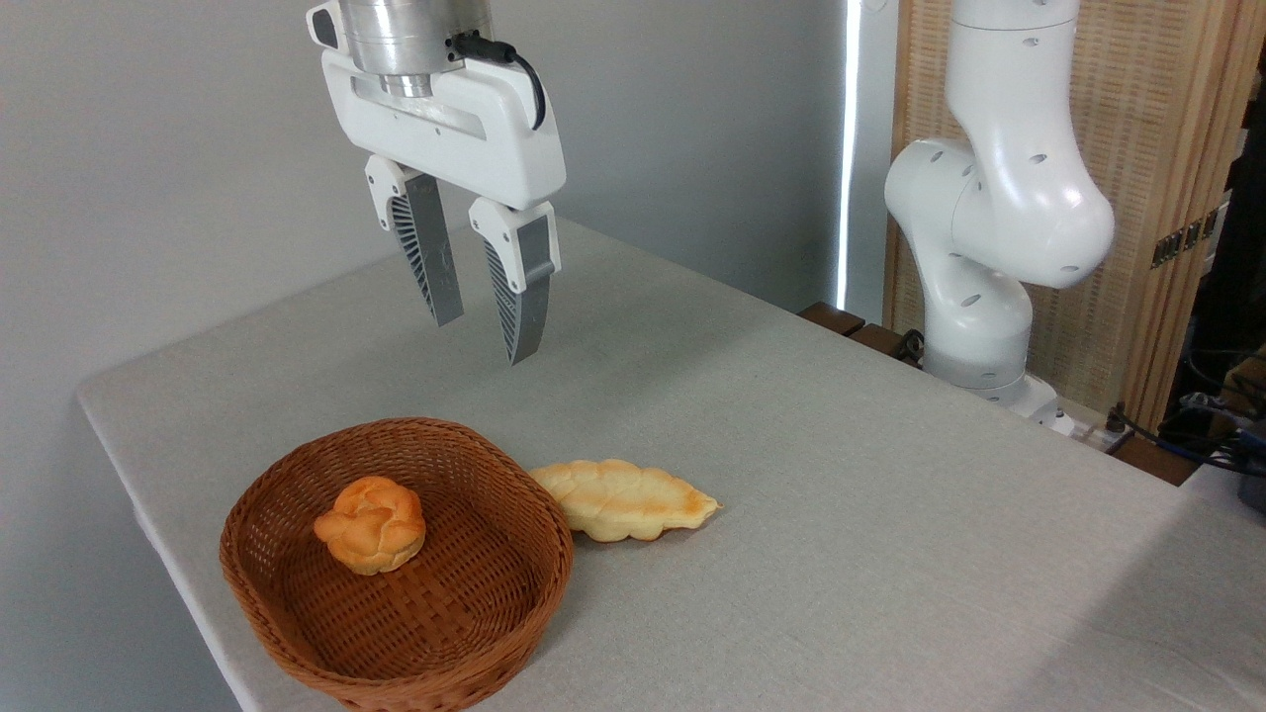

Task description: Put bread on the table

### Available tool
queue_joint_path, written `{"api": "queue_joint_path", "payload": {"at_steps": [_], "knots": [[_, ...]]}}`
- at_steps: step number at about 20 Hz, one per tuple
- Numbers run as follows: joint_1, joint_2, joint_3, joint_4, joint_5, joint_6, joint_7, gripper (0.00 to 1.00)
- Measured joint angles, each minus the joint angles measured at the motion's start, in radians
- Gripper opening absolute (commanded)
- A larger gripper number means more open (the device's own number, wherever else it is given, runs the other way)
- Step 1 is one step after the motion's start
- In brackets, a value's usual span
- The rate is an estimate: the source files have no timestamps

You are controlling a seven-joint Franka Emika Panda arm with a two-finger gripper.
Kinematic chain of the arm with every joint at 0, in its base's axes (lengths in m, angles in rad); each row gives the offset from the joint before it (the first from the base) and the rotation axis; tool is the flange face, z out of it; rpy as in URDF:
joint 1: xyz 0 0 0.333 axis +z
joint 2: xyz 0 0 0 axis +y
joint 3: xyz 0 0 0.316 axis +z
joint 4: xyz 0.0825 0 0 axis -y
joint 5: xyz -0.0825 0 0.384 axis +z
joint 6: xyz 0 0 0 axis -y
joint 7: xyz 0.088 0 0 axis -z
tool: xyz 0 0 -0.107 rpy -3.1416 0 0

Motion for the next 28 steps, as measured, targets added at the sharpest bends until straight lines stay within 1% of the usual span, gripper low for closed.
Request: {"api": "queue_joint_path", "payload": {"at_steps": [13,17,21,23,26,28], "knots": [[0.000,-0.001,0.000,0.008,0.000,0.008,0.000,1.00],[0.000,-0.001,-0.001,0.008,-0.028,0.012,0.000,1.00],[-0.001,-0.001,-0.006,0.008,-0.059,0.096,0.000,1.00],[-0.001,0.001,-0.006,0.003,-0.066,0.145,0.000,1.00],[-0.005,0.003,-0.008,-0.038,-0.069,0.235,0.000,1.00],[-0.020,0.003,-0.012,-0.079,-0.073,0.304,0.000,1.00]]}}
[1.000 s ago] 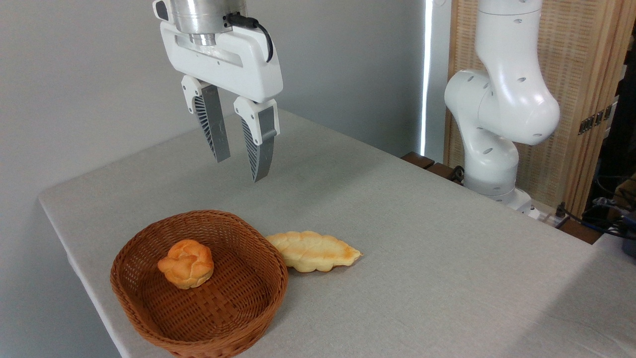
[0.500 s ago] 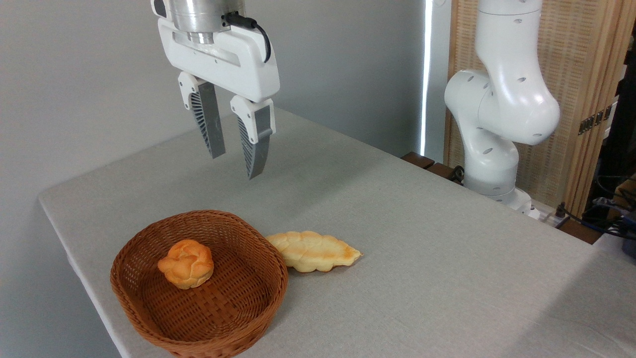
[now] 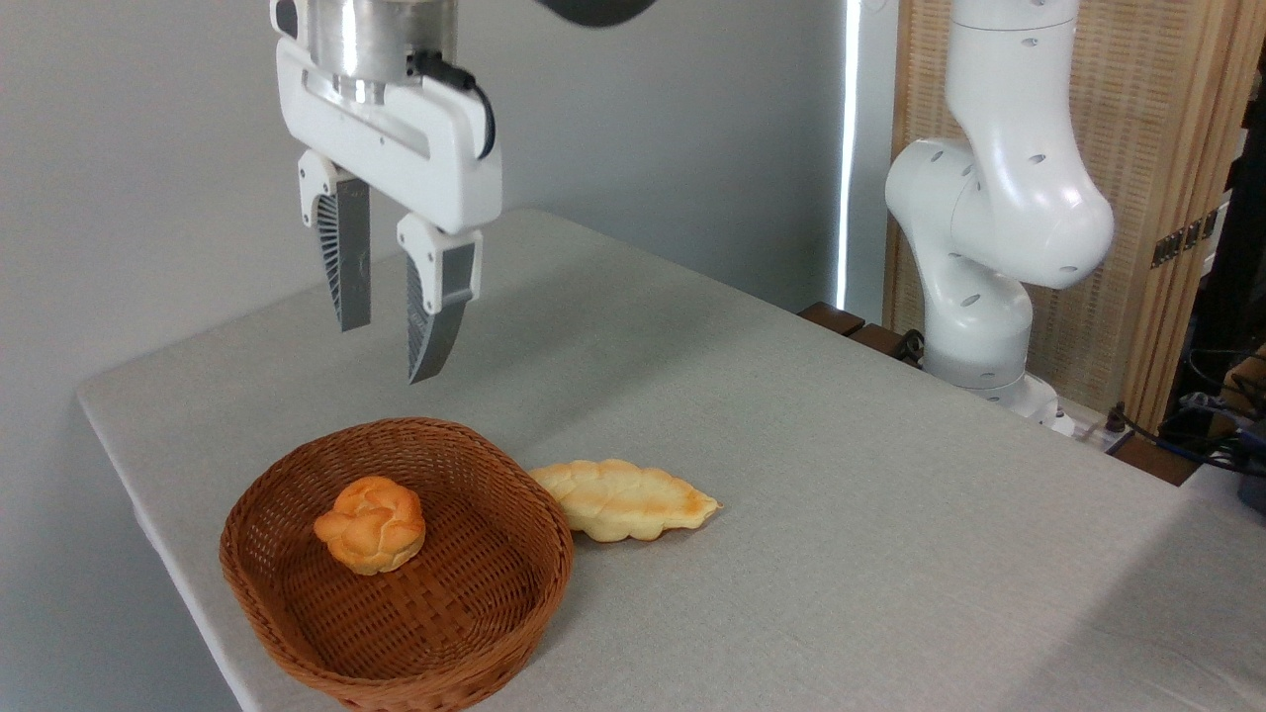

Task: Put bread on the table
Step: 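Lower the open gripper into the basket over the round orange bun, then close the gripper on the round orange bun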

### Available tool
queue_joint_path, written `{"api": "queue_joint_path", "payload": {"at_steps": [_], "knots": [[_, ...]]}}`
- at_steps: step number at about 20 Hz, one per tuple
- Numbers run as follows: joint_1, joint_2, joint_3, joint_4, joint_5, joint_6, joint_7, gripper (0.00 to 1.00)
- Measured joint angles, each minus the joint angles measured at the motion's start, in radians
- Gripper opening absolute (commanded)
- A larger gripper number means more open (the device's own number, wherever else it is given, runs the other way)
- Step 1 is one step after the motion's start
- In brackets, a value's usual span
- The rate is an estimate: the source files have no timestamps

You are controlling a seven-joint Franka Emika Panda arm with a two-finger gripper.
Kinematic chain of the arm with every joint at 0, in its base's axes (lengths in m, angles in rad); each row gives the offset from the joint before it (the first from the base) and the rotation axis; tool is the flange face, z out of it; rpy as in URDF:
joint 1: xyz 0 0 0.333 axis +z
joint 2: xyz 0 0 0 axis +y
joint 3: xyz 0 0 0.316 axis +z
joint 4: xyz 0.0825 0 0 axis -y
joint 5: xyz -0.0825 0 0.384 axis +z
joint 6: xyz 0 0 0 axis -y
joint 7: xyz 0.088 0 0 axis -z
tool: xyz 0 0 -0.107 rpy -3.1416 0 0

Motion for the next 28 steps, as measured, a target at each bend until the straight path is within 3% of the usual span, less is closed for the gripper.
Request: {"api": "queue_joint_path", "payload": {"at_steps": [7,12,18,21,28], "knots": [[-0.064,-0.027,-0.006,-0.209,-0.026,0.305,0.000,1.00],[-0.075,-0.022,-0.006,-0.326,-0.026,0.494,0.000,1.00],[-0.091,0.016,-0.006,-0.346,-0.017,0.515,0.009,1.00],[-0.091,0.028,-0.006,-0.367,-0.003,0.519,0.076,1.00],[-0.094,0.101,-0.006,-0.395,-0.001,0.623,0.113,1.00]]}}
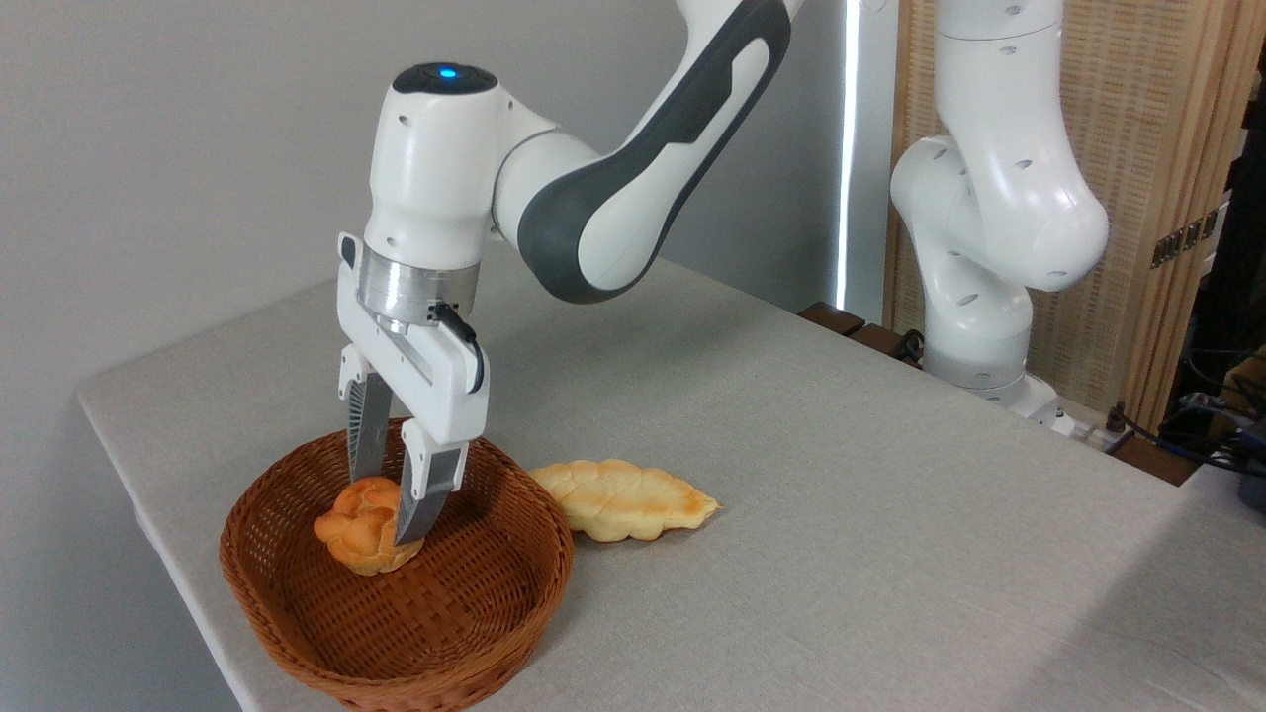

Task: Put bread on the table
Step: 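Close the gripper on the round orange bun, then lift the bun out of the basket and carry it past the long roll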

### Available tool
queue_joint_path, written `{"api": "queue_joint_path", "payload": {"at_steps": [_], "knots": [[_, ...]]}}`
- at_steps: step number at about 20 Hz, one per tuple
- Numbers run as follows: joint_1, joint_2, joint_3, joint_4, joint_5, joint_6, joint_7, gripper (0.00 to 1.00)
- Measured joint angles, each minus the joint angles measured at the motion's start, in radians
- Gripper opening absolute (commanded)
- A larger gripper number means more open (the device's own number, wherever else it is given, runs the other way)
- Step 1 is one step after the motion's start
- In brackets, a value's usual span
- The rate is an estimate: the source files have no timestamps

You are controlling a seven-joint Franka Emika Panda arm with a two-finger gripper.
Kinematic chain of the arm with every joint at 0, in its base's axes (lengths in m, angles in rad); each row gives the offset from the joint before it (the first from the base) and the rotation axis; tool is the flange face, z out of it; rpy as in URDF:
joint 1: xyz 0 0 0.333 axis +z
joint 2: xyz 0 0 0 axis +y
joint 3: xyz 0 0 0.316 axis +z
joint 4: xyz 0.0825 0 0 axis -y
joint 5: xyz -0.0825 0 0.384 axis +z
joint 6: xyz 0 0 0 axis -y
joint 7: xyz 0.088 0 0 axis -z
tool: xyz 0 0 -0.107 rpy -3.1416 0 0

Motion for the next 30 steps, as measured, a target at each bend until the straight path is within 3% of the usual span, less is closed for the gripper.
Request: {"api": "queue_joint_path", "payload": {"at_steps": [4,7,8,9,14,25,30], "knots": [[-0.001,0.017,0.000,0.000,0.002,0.043,0.002,1.00],[-0.002,0.019,-0.004,0.000,0.002,0.044,0.005,0.68],[-0.004,0.023,-0.004,0.000,0.002,0.044,0.005,0.52],[-0.005,0.026,-0.005,0.000,0.002,0.044,0.005,0.47],[-0.007,0.033,-0.007,0.000,0.002,0.044,0.005,0.40],[-0.006,0.024,-0.008,0.002,0.002,0.031,0.005,0.40],[0.008,-0.092,0.009,0.017,0.001,-0.101,0.004,0.40]]}}
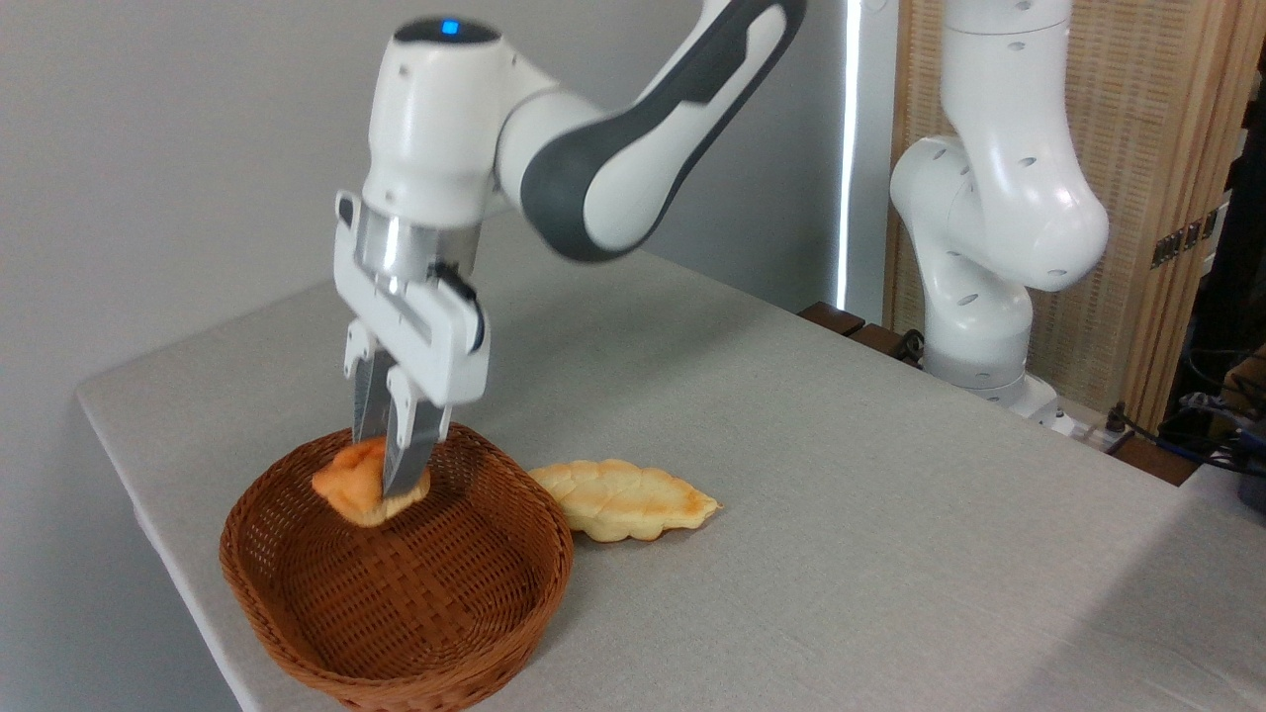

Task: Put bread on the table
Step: 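Lift the bun out of the basket and carry it past the long roll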

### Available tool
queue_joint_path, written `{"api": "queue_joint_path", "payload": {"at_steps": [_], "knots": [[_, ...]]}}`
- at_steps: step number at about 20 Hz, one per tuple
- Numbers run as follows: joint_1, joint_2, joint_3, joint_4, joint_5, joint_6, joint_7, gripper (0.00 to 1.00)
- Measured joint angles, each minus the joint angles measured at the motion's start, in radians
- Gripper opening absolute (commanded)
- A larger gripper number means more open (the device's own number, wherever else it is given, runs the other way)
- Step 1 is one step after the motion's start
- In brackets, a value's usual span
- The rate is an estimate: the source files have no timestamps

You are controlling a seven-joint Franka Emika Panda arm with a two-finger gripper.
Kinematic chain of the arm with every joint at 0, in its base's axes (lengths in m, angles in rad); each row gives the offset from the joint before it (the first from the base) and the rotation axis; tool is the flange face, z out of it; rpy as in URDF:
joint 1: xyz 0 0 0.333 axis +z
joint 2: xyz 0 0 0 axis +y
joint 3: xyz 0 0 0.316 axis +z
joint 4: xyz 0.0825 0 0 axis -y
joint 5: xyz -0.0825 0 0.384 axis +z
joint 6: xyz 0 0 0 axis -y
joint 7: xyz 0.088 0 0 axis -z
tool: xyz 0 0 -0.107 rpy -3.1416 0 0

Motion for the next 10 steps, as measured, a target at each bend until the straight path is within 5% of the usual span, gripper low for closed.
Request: {"api": "queue_joint_path", "payload": {"at_steps": [5,10], "knots": [[0.005,-0.146,0.056,0.000,0.000,-0.162,0.000,0.48],[-0.003,-0.307,0.096,-0.030,0.000,-0.503,0.017,0.46]]}}
